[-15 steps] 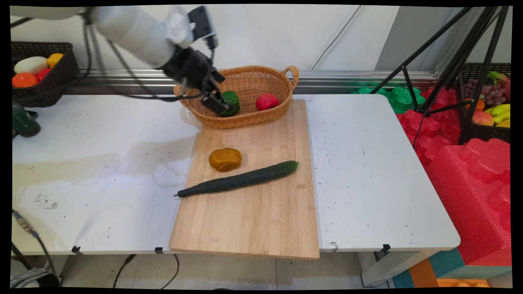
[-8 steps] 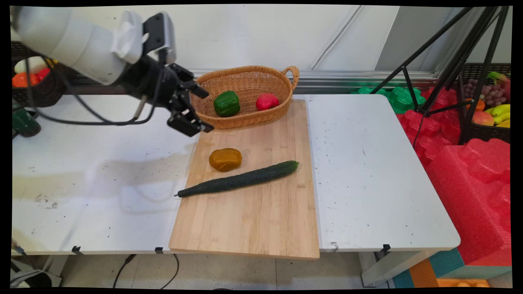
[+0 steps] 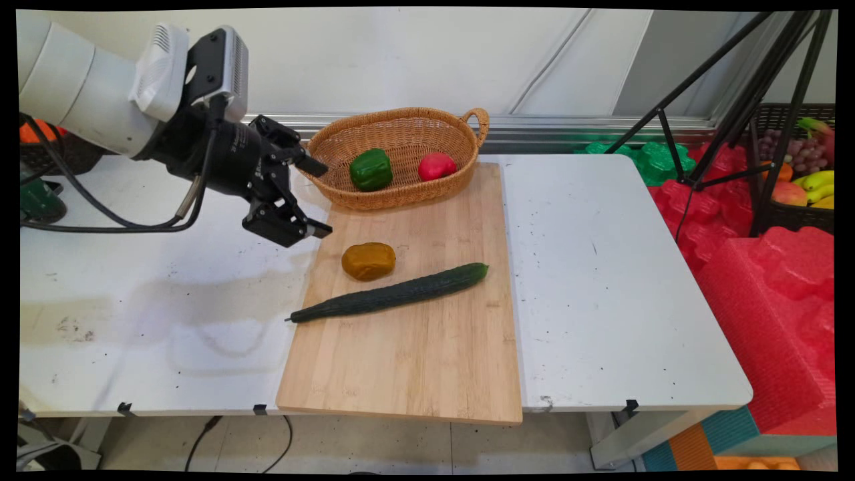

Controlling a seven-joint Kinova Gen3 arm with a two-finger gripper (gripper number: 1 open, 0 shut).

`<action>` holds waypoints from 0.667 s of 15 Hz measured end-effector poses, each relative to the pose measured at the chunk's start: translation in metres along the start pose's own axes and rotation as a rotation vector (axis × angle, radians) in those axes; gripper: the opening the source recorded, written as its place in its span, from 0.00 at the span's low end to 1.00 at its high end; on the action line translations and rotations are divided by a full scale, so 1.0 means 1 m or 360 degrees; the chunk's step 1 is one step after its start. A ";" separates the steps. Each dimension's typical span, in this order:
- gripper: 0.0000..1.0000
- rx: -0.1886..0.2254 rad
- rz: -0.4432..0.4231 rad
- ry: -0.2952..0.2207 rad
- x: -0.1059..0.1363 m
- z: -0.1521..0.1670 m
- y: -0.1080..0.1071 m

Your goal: Pick up the cucumber from the cutting board

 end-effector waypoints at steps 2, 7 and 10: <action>1.00 -0.0007 -0.0015 0.0001 0.003 0.002 0.003; 1.00 -0.0039 -0.0047 -0.0043 0.020 0.022 0.010; 1.00 -0.0060 -0.0056 -0.0085 0.031 0.043 0.013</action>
